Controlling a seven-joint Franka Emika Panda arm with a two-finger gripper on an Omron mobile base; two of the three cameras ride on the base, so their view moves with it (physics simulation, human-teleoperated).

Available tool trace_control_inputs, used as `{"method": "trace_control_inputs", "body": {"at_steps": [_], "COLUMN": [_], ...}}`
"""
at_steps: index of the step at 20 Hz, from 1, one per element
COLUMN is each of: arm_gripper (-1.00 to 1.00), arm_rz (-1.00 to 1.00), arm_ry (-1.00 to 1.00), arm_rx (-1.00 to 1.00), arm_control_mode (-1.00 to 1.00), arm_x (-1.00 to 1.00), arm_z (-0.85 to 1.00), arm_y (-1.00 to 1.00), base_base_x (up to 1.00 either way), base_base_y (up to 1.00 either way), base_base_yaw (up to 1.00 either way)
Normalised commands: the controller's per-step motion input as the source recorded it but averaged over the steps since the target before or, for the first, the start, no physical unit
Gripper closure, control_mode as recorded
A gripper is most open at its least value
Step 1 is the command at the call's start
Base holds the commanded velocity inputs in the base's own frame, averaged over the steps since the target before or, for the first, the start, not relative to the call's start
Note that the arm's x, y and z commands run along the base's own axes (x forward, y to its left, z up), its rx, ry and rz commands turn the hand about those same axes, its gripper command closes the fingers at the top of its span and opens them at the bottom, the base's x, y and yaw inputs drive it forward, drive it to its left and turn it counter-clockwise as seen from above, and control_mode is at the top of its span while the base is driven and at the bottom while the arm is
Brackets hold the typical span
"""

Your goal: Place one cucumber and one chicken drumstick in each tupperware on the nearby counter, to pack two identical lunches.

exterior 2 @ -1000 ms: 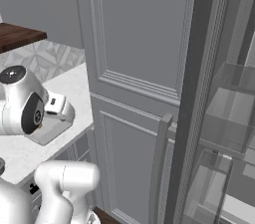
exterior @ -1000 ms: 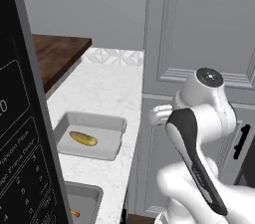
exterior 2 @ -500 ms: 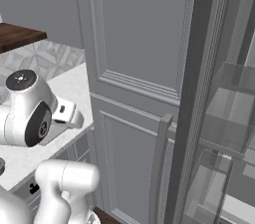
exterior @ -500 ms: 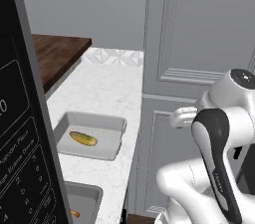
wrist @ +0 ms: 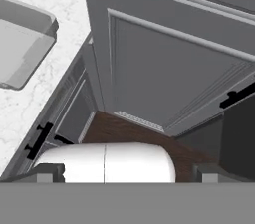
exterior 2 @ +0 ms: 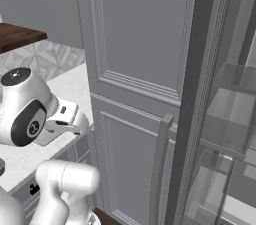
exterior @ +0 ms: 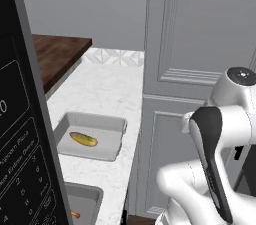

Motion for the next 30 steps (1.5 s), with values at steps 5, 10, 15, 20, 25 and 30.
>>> {"method": "trace_control_inputs", "body": {"at_steps": [5, 10, 15, 20, 25, 30], "arm_gripper": [-1.00, -1.00, -1.00, -1.00, -1.00, -1.00], "arm_rz": [0.00, 0.00, 0.00, 0.00, 0.00, 0.00], "arm_ry": [0.00, 0.00, 0.00, 0.00, 0.00, 0.00], "arm_rx": [0.04, 0.00, 0.00, 0.00, 0.00, 0.00], "arm_control_mode": [-1.00, -1.00, 1.00, 1.00, 1.00, 1.00], "arm_x": [-0.25, 0.00, -0.04, 0.00, 0.00, 0.00], "arm_z": [-0.18, 0.00, 0.00, 0.00, 0.00, 0.00], "arm_y": [0.02, 0.00, 0.02, 0.00, 0.00, 0.00], "base_base_x": [0.00, 0.00, -0.13, -0.47, -0.66, -0.80], "base_base_y": [0.00, 0.00, 0.14, 0.28, 0.06, -0.03], "base_base_yaw": [0.00, 0.00, -0.07, -0.32, -0.31, -0.12]}}
